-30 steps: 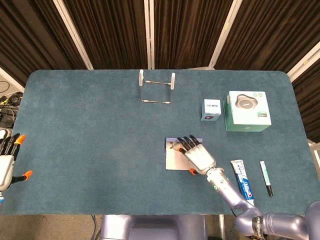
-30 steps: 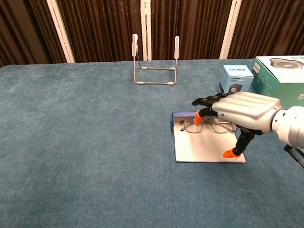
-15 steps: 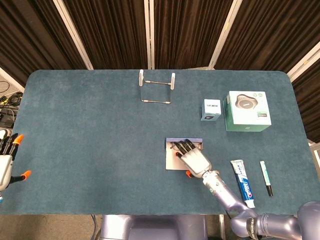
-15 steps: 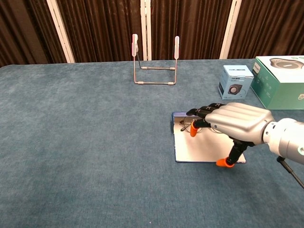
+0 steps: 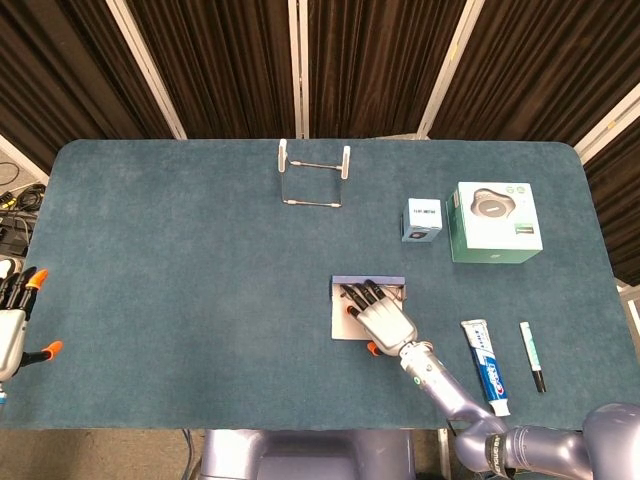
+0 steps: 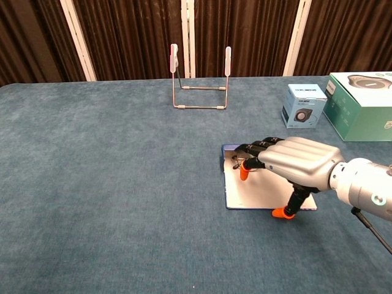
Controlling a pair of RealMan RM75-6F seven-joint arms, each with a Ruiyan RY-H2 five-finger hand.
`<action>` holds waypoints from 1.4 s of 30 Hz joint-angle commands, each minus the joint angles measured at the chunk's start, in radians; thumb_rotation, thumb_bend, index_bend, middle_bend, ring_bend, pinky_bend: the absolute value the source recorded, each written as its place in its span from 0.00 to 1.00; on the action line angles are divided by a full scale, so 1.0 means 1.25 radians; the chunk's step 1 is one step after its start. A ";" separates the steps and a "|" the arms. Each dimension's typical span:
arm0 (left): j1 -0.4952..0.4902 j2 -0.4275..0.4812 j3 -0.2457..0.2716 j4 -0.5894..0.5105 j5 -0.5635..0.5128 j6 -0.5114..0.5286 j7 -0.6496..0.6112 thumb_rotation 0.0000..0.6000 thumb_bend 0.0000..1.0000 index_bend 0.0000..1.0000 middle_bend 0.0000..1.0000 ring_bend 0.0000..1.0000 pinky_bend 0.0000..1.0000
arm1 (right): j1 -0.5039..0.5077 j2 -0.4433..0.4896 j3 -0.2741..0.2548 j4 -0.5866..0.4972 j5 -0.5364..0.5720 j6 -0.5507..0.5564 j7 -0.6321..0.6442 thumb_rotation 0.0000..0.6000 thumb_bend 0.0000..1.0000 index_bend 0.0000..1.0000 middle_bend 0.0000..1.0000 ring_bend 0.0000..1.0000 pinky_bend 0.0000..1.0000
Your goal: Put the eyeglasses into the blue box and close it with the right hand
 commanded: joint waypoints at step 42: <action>-0.002 -0.004 0.000 0.004 -0.002 -0.004 0.006 1.00 0.00 0.00 0.00 0.00 0.00 | -0.016 -0.015 0.005 0.063 -0.040 0.000 0.032 1.00 0.33 0.35 0.00 0.00 0.00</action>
